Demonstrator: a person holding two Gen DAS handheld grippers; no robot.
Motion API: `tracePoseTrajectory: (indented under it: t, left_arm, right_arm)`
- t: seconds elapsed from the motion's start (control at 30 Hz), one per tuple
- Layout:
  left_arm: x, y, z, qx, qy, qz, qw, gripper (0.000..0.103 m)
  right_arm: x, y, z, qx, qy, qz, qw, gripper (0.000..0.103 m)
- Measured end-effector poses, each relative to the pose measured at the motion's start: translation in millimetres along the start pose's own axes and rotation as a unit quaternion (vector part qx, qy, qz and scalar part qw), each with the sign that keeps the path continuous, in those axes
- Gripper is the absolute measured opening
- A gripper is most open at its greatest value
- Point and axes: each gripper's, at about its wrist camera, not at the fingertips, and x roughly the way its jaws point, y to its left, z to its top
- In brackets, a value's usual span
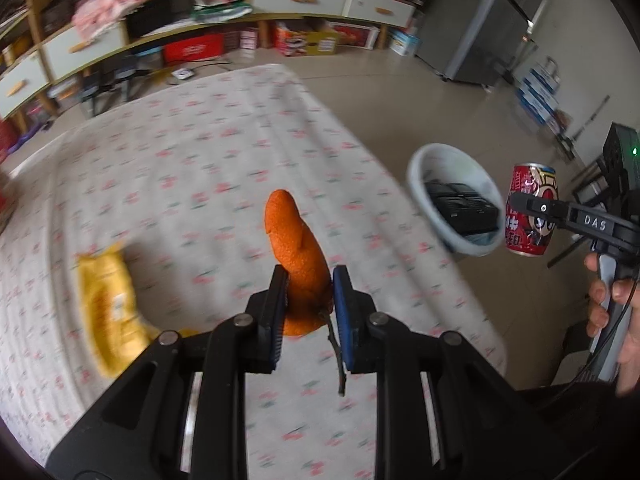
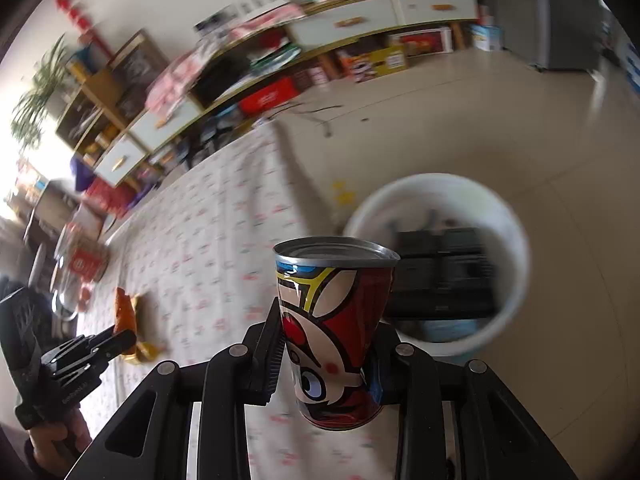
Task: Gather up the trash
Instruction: 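Carry the carrot item and the can with both tools over the white bin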
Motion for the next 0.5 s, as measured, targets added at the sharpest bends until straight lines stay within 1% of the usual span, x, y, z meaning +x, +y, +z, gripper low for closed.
tracePoseTrajectory:
  t: [0.07,0.2,0.37,0.5]
  left_arm:
    - [12,-20,10,0.009,0.006,-0.014,0.9998,0.024]
    - [36,-58,26,0.037,0.013,-0.031,0.9988,0.024]
    - [68,-102,47,0.068,0.027,-0.055,0.9958,0.024]
    - [92,-134,60,0.102,0.042,-0.061,0.9921,0.024]
  right_arm:
    - [-5,-23,0,0.015,-0.005,-0.006,1.0,0.034]
    - [-13,-64,1,0.046,-0.016,-0.009,0.999,0.034]
    - [-12,-94,6,0.069,-0.021,-0.012,0.997,0.034]
    - [-12,-109,11,0.077,-0.027,-0.015,0.997,0.034]
